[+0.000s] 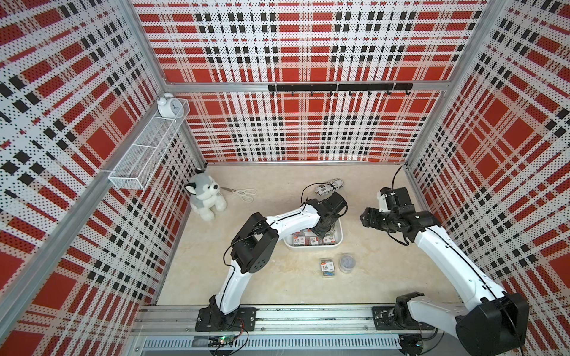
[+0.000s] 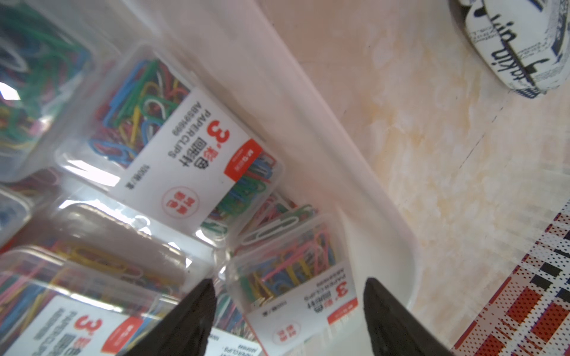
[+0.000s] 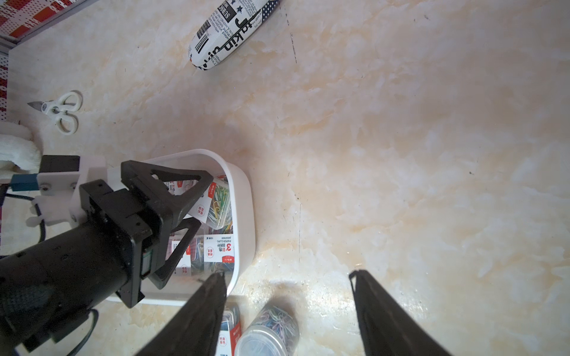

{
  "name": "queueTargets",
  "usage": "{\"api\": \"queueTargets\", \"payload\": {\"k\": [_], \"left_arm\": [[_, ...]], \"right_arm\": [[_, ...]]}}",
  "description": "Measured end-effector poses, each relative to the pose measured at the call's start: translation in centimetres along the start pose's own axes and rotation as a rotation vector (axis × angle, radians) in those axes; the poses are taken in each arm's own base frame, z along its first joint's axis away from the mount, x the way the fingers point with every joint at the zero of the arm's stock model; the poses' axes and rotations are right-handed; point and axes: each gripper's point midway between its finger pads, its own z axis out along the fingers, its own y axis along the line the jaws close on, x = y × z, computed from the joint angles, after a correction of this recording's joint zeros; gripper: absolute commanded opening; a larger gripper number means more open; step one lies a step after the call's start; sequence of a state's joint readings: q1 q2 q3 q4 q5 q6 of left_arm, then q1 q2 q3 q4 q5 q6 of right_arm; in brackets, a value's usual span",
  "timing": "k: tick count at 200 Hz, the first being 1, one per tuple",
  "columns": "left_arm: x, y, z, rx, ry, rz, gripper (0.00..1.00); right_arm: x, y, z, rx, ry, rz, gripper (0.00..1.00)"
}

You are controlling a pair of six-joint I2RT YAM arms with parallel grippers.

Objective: Take the paper clips out of the storage box
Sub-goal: Pick up the boxed paper clips from the storage box.

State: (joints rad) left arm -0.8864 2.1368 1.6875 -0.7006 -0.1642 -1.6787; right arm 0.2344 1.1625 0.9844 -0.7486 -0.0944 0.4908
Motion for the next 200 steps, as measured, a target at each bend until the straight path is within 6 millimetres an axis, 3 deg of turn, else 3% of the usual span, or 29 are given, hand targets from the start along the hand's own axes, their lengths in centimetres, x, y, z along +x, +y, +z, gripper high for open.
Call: {"api": "queueTargets", "payload": {"k": [131,200], "left_arm": [[-0.3,1.0,1.1,-0.042,-0.005,0.033,0.53],[-0.4,0.7,0.8,-0.041,-0.008,0.066,0.51]], "right_arm": [[0.1,-0.1,0.3,-0.002,-0.002,0.000,0.69],[0.2,-0.1,0.3,-0.002,-0.001,0.000,0.69]]}}
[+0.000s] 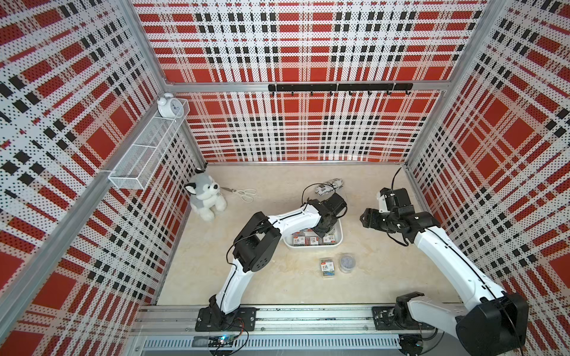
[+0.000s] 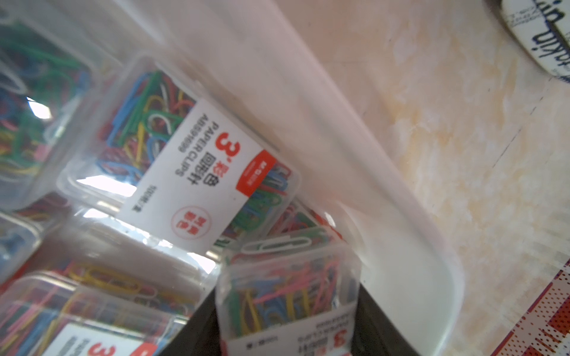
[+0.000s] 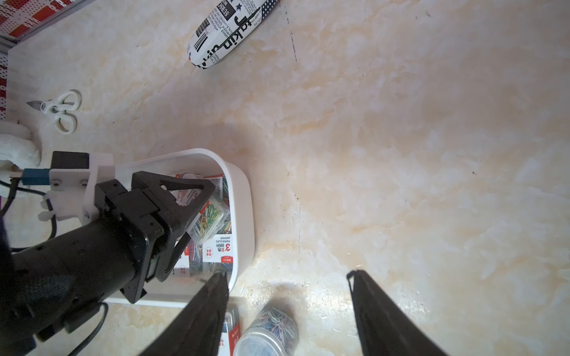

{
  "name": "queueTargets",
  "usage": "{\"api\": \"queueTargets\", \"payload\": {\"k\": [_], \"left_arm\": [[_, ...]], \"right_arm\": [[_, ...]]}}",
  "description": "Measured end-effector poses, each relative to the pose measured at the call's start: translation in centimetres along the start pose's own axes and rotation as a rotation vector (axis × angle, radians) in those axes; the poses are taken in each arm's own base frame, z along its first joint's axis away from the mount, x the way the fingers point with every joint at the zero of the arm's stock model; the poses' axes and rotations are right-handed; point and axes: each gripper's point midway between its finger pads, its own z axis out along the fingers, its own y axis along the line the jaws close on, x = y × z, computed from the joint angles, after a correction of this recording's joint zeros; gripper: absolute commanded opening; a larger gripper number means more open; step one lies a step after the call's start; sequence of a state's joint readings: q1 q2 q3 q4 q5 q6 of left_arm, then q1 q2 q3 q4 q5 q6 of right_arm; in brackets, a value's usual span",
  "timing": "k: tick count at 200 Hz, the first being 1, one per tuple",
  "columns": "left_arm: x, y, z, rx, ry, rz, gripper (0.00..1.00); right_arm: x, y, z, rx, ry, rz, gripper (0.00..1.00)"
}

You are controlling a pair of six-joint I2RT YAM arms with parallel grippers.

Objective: Take the paper clips out of the storage box
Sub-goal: Pick up the boxed paper clips from the storage box.

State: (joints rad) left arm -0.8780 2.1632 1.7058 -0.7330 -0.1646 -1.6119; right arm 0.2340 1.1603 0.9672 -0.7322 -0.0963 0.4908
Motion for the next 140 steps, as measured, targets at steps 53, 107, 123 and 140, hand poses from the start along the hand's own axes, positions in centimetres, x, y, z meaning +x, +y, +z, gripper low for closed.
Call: {"api": "queueTargets", "payload": {"k": [53,107,123,140], "left_arm": [[-0.2,-1.0,-0.6,0.025,-0.005,0.059,0.50],[-0.3,-1.3,-1.2,0.042,-0.009,0.103,0.50],[-0.4,-1.4,-1.6,0.049,-0.009,0.115,0.50],[-0.4,-1.3,-2.0,0.053,-0.009,0.128,0.50]], "right_arm": [[0.0,0.0,0.0,-0.001,0.000,0.000,0.68],[0.0,0.0,0.0,0.001,-0.001,0.001,0.67],[0.0,0.0,0.0,0.001,-0.001,0.001,0.67],[0.0,0.0,0.0,0.002,-0.002,0.000,0.67]]}}
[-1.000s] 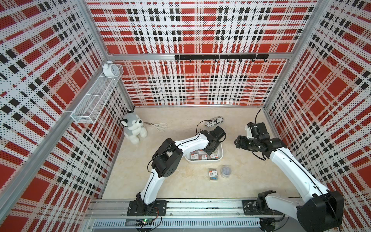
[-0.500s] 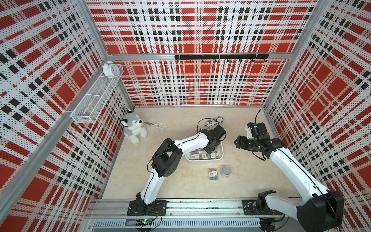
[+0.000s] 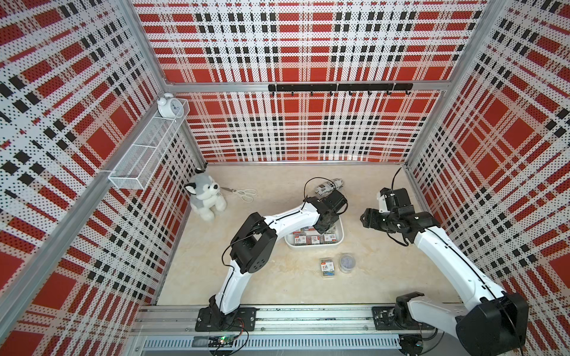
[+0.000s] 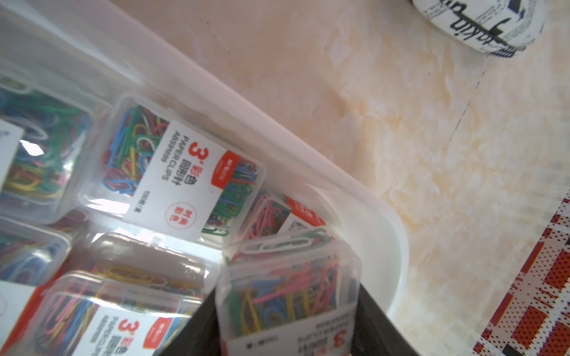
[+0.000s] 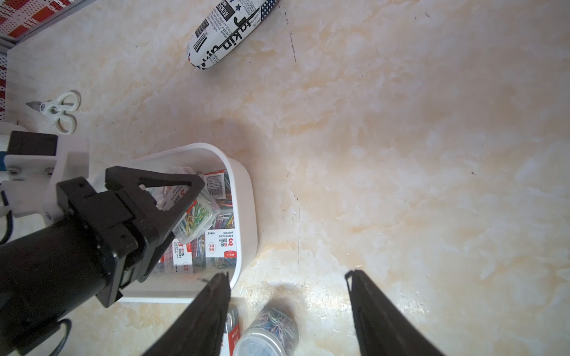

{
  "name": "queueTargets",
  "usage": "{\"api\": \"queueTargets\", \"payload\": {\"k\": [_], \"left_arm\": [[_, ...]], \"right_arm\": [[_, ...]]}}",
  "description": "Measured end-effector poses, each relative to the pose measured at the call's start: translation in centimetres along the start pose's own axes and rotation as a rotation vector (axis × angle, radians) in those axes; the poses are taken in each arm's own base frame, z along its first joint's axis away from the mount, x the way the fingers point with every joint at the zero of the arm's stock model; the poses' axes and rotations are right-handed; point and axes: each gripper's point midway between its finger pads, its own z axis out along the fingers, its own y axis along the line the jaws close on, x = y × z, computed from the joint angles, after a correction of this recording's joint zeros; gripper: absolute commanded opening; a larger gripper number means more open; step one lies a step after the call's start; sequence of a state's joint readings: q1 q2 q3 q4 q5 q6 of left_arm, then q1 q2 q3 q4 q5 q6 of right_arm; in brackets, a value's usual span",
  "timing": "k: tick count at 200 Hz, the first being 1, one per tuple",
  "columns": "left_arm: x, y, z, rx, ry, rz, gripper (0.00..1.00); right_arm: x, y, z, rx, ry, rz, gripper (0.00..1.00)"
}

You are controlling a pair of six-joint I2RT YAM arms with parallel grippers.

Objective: Take the paper clips out of the storage box
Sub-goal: Pick up the boxed paper clips from the storage box, then place the boxed paper clips at the center of the board.

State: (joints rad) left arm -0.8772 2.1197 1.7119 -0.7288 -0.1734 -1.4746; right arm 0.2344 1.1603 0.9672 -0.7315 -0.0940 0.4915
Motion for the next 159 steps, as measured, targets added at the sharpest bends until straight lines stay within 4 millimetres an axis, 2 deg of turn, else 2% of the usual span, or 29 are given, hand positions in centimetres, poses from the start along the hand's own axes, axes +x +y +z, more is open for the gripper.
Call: {"api": "queueTargets", "payload": {"k": [76,135,159], "left_arm": [[-0.2,0.9,-1.4,-0.017,-0.008,0.132,0.49],[-1.6,0.6,-6.3,0.038,-0.082,0.246,0.48],[-1.8,0.8,-7.6,0.048,-0.105,0.290,0.48]], "right_arm": [[0.0,0.0,0.0,0.000,0.000,0.002,0.67],[0.0,-0.1,0.2,0.005,0.004,0.004,0.67],[0.0,-0.2,0.2,0.010,0.005,0.005,0.67]]}}
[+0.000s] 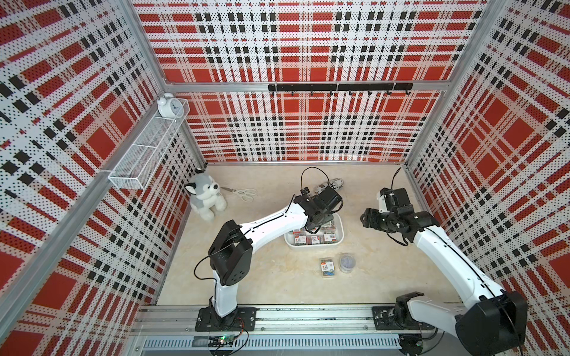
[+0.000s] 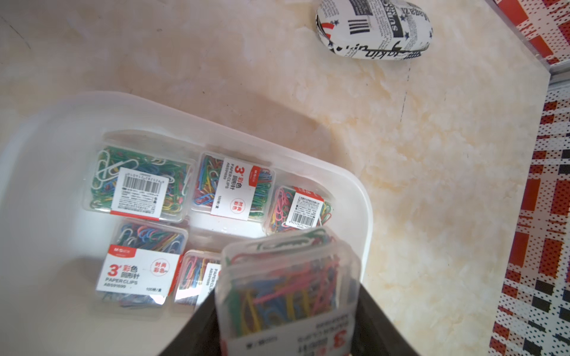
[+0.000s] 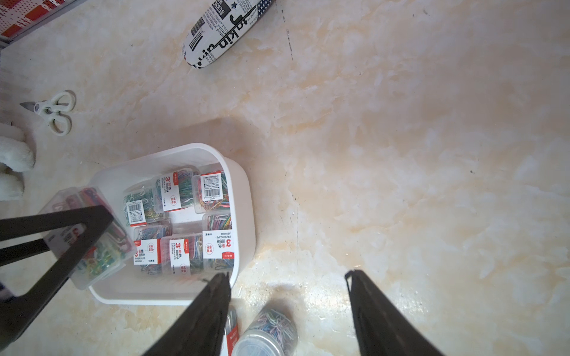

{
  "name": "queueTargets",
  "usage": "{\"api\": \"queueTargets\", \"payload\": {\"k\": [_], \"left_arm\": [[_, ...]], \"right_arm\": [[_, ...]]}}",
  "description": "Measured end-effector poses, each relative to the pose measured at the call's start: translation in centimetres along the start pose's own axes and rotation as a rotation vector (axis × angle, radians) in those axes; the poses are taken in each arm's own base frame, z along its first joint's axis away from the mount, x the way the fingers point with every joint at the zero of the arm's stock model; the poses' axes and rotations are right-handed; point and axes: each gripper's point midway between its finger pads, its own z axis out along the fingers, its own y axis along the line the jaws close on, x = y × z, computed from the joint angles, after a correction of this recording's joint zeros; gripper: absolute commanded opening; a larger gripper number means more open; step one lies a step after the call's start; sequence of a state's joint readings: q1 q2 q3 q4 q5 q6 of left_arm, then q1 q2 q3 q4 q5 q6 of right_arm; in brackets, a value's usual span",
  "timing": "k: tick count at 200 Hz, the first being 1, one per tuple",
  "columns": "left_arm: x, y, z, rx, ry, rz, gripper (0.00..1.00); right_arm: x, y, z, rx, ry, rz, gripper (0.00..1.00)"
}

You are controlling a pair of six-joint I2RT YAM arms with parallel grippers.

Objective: Take the paper clips out of the storage box
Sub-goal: Place the boxed paper clips at the center of the board.

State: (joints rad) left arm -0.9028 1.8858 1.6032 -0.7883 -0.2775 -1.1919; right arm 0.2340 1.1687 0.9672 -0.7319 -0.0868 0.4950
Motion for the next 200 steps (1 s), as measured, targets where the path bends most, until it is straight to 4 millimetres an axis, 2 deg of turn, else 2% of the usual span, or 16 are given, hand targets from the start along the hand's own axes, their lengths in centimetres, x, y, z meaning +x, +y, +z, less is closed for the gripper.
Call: {"api": "queueTargets", "payload": {"k": [49,99,141,200], "left_arm": [[1.3,2.1,-1.4,-0.041,0.001,0.111,0.47],[3.0,4.7,-4.5,-0.048,0.010,0.198,0.47],[5.9,6.0,-6.5,-0.024,0.032,0.279,0.47],[10.7,7.8,-6.7,-0.041,0.081,0.370,0.48]], "right_arm": [[0.1,-0.4,0.0,0.022,0.002,0.001,0.67],[0.2,-0.9,-0.1,0.046,0.006,0.003,0.67],[-0.1,-1.0,-0.3,0.060,-0.006,0.005,0.67],[-0.5,-1.1,-0.5,0.072,-0.018,0.004,0.67]]}}
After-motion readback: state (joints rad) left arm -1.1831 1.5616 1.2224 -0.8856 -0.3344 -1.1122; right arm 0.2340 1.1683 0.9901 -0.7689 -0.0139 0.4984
